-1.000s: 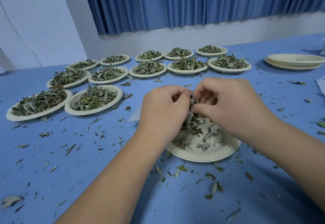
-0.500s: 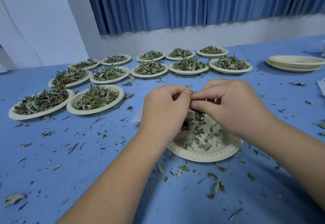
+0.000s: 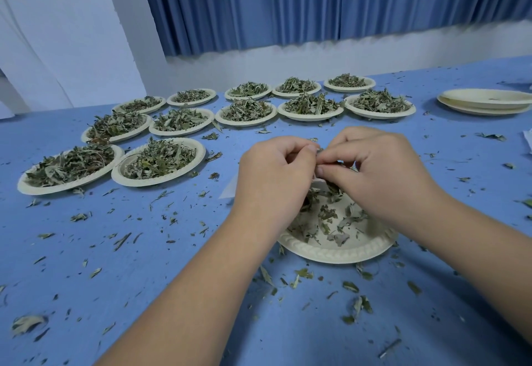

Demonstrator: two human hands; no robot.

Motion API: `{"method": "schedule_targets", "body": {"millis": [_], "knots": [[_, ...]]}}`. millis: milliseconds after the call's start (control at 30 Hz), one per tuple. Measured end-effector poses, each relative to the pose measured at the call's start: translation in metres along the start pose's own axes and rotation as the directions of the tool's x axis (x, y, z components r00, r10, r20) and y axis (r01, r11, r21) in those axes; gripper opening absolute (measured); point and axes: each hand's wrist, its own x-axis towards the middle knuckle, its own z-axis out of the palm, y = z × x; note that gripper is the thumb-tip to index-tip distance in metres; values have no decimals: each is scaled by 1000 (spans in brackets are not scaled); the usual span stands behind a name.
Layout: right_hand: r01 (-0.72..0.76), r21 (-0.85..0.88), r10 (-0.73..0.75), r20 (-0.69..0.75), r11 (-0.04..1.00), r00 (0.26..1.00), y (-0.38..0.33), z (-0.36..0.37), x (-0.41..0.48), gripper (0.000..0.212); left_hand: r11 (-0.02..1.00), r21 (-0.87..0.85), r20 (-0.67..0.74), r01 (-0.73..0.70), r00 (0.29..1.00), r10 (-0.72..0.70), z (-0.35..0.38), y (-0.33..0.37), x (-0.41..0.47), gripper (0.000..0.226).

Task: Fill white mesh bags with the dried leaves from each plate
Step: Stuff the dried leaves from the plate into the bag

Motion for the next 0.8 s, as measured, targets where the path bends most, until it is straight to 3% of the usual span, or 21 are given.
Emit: {"method": "schedule_targets", "body": {"millis": [100,300,500,667,800], "knots": [[-62,45,63,-33,997,997,1,3,2,6,1000,1,9,-1,1000,1,0,0,-1,17],[-170,22,172,-138,985,975,4,7,4,26,999,25,27,-30,999,30,4,4,-4,25],[-185,48,188,-53,982,981,6,2,5,17,999,34,17,-21,1000,21,3,2,-3,22],[-129,100,137,-77,987,987,6,-10,4,9,989,-122,10,82,997,-82,-6,1,0,17],[-170,146,151,129,975,980,9,-16,3,75,987,-139,-44,81,995,-88,-10,2,2,18]]}}
